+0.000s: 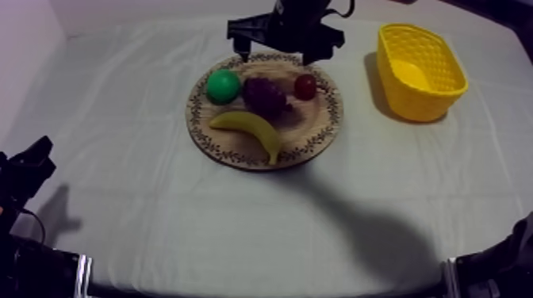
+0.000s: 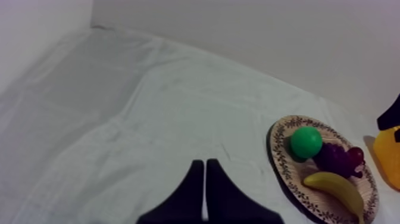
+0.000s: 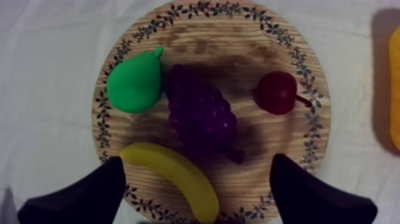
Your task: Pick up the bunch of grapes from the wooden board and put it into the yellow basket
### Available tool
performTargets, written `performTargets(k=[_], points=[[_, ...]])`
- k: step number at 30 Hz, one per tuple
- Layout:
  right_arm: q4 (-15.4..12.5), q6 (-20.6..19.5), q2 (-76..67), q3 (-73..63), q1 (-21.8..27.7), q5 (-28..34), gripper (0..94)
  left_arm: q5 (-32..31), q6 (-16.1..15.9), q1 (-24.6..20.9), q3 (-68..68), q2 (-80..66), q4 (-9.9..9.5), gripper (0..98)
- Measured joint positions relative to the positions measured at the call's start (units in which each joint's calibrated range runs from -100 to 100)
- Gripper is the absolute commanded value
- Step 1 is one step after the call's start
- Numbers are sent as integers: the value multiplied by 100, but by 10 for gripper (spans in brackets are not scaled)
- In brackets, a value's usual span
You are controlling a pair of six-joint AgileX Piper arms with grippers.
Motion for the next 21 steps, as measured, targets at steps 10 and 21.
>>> performTargets(k=[10, 21], points=[[-24, 131, 738, -106, 72, -447, 749, 0, 0, 0, 0, 0, 0, 1], [-41, 276, 1616, -789, 173, -525, 741, 0, 0, 0, 0, 0, 0, 1]])
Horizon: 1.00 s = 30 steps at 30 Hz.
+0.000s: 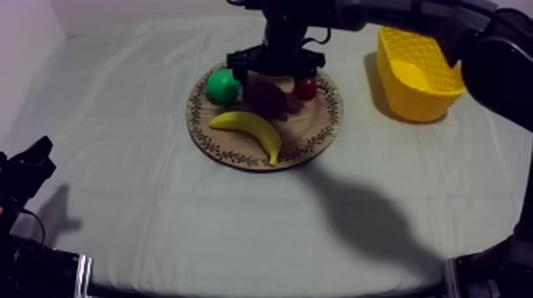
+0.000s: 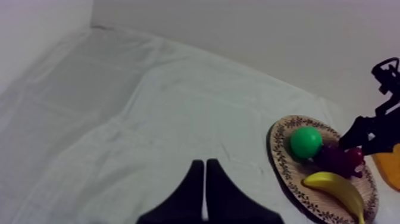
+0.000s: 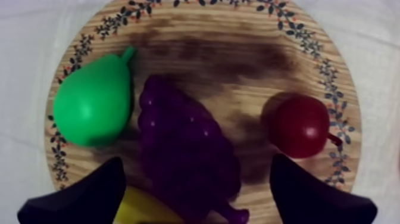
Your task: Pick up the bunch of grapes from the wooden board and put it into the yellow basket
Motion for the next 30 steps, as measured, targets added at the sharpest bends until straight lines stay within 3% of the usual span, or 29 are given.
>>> performTargets(k=[24, 30], points=[[-88, 164, 680, -231, 19, -318, 708, 0, 0, 0, 0, 0, 0, 1], [-110, 210, 810, -323, 52, -378, 635, 0, 0, 0, 0, 0, 0, 1]])
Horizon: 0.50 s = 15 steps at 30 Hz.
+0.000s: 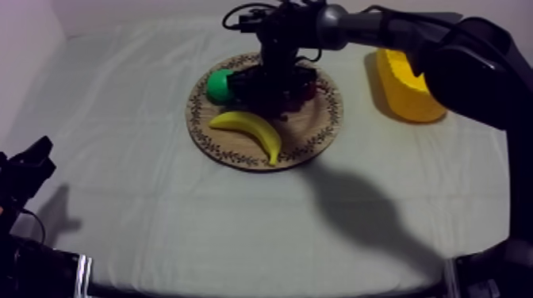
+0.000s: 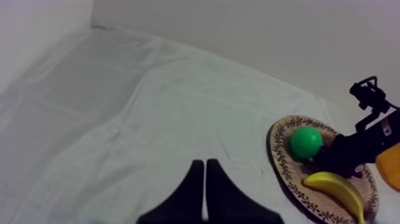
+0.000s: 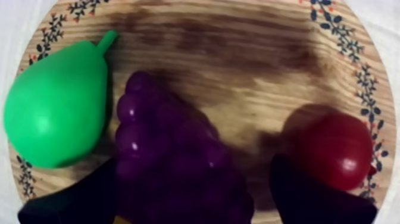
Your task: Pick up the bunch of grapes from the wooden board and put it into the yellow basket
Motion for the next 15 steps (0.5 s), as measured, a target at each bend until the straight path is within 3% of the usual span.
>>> performTargets(k=[10, 15], points=[[22, 38, 64, -88, 12, -57, 391, 0, 0, 0, 0, 0, 0, 1], [73, 38, 64, -70, -12, -69, 327, 0, 0, 0, 0, 0, 0, 1]])
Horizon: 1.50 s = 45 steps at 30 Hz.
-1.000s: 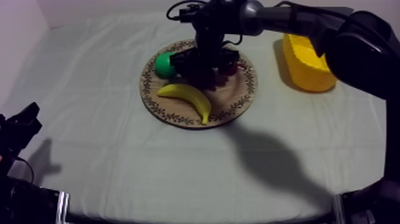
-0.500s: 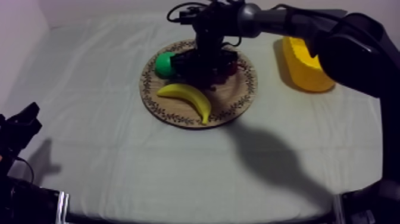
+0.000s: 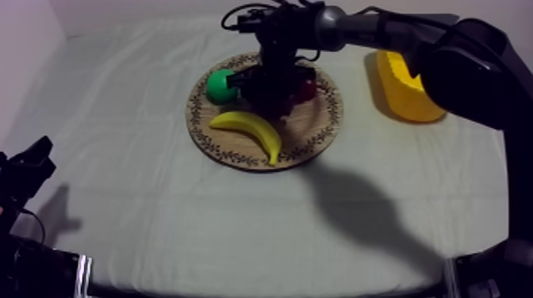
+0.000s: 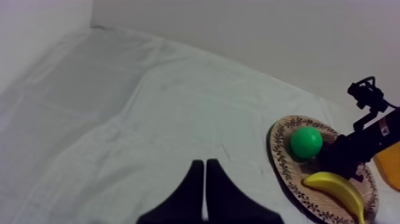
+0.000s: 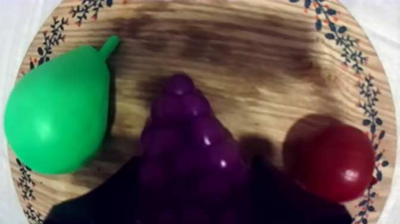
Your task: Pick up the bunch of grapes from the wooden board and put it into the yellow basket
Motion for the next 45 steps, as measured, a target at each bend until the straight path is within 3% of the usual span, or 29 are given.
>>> performTargets(k=[19, 31, 45], points=[[174, -16, -726, 786, -11, -265, 310, 0, 0, 0, 0, 0, 0, 1], [388, 289, -2304, 1976, 37, -394, 295, 0, 0, 0, 0, 0, 0, 1], [614, 756, -4689, 4300, 292, -679, 294, 0, 0, 0, 0, 0, 0, 1]])
